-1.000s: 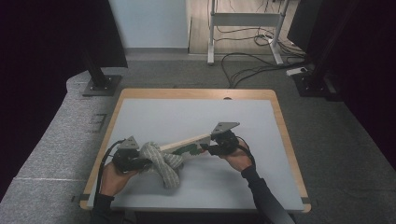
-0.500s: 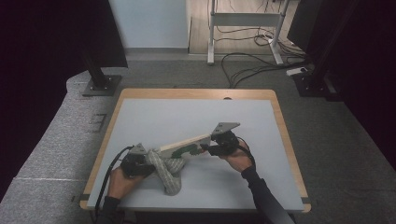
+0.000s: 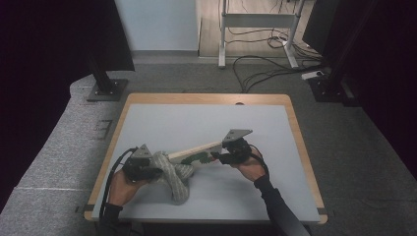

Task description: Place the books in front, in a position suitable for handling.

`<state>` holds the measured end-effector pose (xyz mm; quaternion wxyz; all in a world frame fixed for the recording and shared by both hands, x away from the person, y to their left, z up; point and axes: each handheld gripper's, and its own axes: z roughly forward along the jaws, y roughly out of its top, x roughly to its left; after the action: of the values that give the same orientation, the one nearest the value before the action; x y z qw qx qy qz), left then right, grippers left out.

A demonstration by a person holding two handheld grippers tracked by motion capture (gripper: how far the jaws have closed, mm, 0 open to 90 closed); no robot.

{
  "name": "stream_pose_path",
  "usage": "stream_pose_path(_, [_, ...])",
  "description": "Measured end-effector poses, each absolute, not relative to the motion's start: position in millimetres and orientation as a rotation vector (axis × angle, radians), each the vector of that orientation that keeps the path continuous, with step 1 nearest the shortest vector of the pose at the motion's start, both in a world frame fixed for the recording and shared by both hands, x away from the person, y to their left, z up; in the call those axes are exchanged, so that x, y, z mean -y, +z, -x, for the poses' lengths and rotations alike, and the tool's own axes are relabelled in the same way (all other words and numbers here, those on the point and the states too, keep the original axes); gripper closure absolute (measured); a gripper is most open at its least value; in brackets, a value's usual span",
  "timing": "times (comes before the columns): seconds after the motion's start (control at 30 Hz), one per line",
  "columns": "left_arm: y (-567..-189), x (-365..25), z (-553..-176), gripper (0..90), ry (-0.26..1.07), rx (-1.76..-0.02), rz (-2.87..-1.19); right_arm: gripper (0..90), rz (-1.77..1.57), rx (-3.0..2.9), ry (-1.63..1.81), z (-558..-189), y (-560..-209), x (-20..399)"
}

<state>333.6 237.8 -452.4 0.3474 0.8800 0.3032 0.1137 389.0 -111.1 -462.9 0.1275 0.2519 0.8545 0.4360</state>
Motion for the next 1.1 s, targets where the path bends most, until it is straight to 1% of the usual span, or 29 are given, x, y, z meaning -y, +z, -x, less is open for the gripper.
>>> stream_pose_path(0.23, [-430.4,-240.2,-329.3,70.2,0.321,-0.75,-2.251,48.3,-0.731,-2.487,1.271,-388.4,-463.1,111.9])
stream_pose_path(0.53, [-426.5,-251.0,-330.2,69.9,0.29,-0.753,-2.21,48.4,-0.734,-2.484,1.274,-388.3,-463.3,111.6])
stream_pose_path(0.83, [-425.2,-272.8,-337.6,69.8,0.304,-0.833,-2.2,48.6,-0.734,-2.483,1.278,-388.1,-463.4,112.0])
stream_pose_path(1.1, [-411.2,-296.9,-349.0,69.8,0.345,-0.915,-2.191,48.6,-0.734,-2.482,1.278,-387.9,-463.4,112.0])
